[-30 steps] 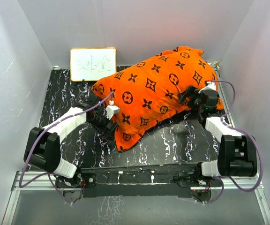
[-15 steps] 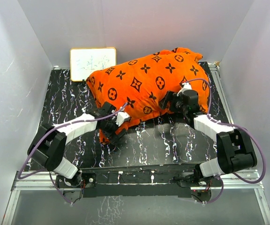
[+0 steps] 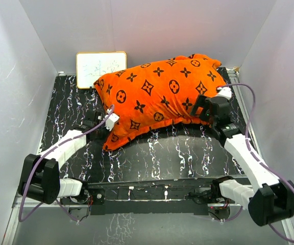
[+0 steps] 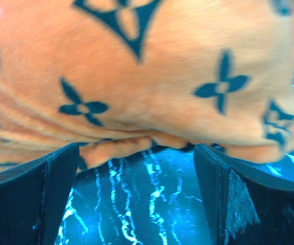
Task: Remove the pillowcase from the pillow
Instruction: Adjust the pillow at the center of the board, then turn over the pillow at the center of the board.
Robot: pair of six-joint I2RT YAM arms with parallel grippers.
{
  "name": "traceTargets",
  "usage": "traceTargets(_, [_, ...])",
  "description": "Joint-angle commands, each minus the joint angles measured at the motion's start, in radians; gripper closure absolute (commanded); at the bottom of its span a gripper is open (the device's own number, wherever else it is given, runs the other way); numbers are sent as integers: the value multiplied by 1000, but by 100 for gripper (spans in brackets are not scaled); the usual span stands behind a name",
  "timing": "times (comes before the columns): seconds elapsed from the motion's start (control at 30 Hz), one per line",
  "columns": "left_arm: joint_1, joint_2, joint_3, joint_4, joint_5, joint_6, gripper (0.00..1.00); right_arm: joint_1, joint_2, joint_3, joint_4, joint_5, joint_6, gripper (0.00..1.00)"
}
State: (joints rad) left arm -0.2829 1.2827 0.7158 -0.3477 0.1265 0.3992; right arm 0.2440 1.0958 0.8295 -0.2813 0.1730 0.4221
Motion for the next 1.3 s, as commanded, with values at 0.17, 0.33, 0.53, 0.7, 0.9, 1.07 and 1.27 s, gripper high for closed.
traceTargets(0.17, [21, -27, 90, -177, 237, -9, 6, -186, -46, -39, -51, 163, -7, 2])
traceTargets(0.33, [21, 21, 88, -137, 244, -23, 3, -239, 73, 7, -14, 132, -45, 2])
traceTargets(0.53, [21, 193, 90, 40, 179, -105, 3, -312, 140, 21, 18, 120, -44, 2])
traceTargets(0.7, [22, 274, 114, 85, 188, -92, 33, -351, 177, -8, 102, -4, 3, 2])
traceTargets(0.9, [52, 221, 99, 84, 114, -46, 100, -350, 237, -25, 208, -233, -3, 1])
traceTargets(1.07, [140, 121, 76, 81, 51, -5, 100, -350, 229, -94, 250, -363, 48, 10])
traceTargets(1.27, [243, 63, 115, 25, 40, 44, 100, -343, 69, -234, 247, -291, 84, 34])
